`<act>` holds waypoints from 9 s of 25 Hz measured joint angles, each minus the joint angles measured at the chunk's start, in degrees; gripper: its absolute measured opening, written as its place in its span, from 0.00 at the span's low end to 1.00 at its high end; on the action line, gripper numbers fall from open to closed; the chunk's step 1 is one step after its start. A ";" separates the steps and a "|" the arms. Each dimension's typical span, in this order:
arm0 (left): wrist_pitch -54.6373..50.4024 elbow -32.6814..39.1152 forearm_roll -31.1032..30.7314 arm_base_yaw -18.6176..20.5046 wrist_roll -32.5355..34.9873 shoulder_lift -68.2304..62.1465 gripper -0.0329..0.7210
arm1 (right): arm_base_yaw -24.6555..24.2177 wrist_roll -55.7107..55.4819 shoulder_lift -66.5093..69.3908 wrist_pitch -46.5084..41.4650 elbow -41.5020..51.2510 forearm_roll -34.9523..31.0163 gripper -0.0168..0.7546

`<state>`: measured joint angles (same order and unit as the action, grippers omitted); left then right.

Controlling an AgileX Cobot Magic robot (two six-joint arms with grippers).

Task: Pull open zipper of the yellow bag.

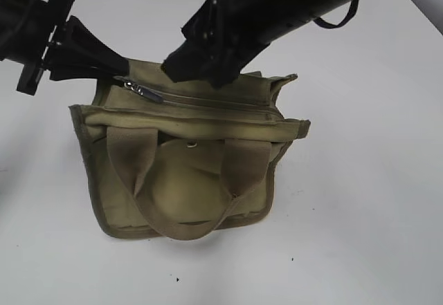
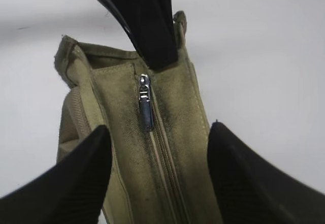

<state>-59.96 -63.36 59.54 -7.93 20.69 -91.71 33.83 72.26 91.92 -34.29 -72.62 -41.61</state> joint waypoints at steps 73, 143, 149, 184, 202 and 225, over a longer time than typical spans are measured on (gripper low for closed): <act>-4.51 0.27 5.38 1.82 5.76 -0.63 0.04 | 5.18 -9.48 10.22 5.05 -1.84 11.84 0.41; -4.77 0.11 7.38 1.11 7.24 -0.63 0.04 | -5.59 -30.84 3.49 -19.69 -1.19 27.64 0.02; -4.50 0.11 7.42 1.11 7.24 -0.63 0.04 | -12.34 -36.86 3.45 -26.33 -1.19 28.38 0.02; 0.59 23.91 -50.11 1.22 -13.85 64.80 0.67 | -13.34 -68.83 -40.02 -27.68 32.86 35.40 0.47; -0.53 33.62 -51.41 1.22 -14.45 88.12 0.60 | -13.34 -62.37 -80.69 -27.95 44.68 35.99 0.47; -0.59 33.64 -51.59 1.22 -14.45 88.12 0.59 | -14.80 -62.10 -80.81 -27.95 44.84 32.20 0.47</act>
<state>-60.55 -29.71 7.95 -6.70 6.24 -3.59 19.03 10.16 11.11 -62.24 -27.78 -9.41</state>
